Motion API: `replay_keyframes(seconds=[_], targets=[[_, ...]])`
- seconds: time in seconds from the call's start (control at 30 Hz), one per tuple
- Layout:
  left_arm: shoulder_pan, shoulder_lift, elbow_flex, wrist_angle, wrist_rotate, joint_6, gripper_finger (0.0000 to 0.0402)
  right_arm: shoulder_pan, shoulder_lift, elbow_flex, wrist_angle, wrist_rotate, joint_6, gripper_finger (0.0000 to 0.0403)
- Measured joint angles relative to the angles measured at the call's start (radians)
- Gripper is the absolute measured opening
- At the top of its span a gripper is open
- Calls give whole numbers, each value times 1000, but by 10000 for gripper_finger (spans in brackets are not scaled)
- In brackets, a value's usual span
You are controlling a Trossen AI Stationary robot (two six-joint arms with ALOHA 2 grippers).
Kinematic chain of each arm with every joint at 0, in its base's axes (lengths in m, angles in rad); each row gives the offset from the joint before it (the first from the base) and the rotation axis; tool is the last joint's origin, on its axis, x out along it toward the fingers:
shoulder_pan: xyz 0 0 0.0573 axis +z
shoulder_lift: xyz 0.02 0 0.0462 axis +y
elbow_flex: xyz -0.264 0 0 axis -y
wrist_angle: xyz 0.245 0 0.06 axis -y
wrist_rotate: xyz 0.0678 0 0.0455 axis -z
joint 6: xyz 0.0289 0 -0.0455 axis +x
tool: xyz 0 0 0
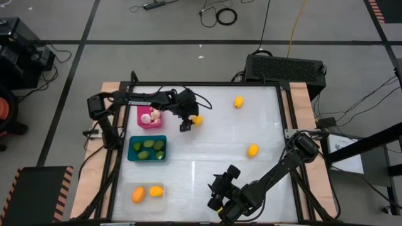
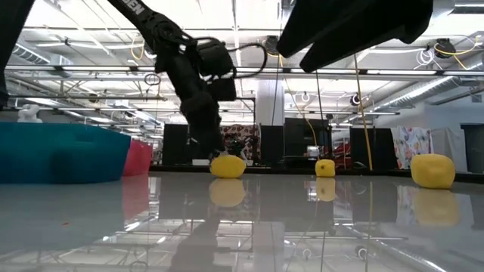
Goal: Sort produce into baskets
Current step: Put the yellow lime into the transparent bin
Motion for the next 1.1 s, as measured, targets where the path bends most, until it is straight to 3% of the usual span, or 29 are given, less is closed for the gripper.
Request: replay_keyframes(seconds=[0.2,0.43,0.57,0.93,1.1], targets=[[1,-72,-7,5,60,-24,219,0,0,0,3,0,-27,205],[-4,-53,-7,120,8,-22,199,0,0,0,4,0,-32,205],[-18,-26,-7,148,-63,-23,222,0,0,0,-5,0,-44,205],[-56,4,-8,141,-204,-112,339,0,0,0,-12,1,-70,205],[-51,60,-7,173,-208,-150,354,0,0,0,-9,1,-69,205]])
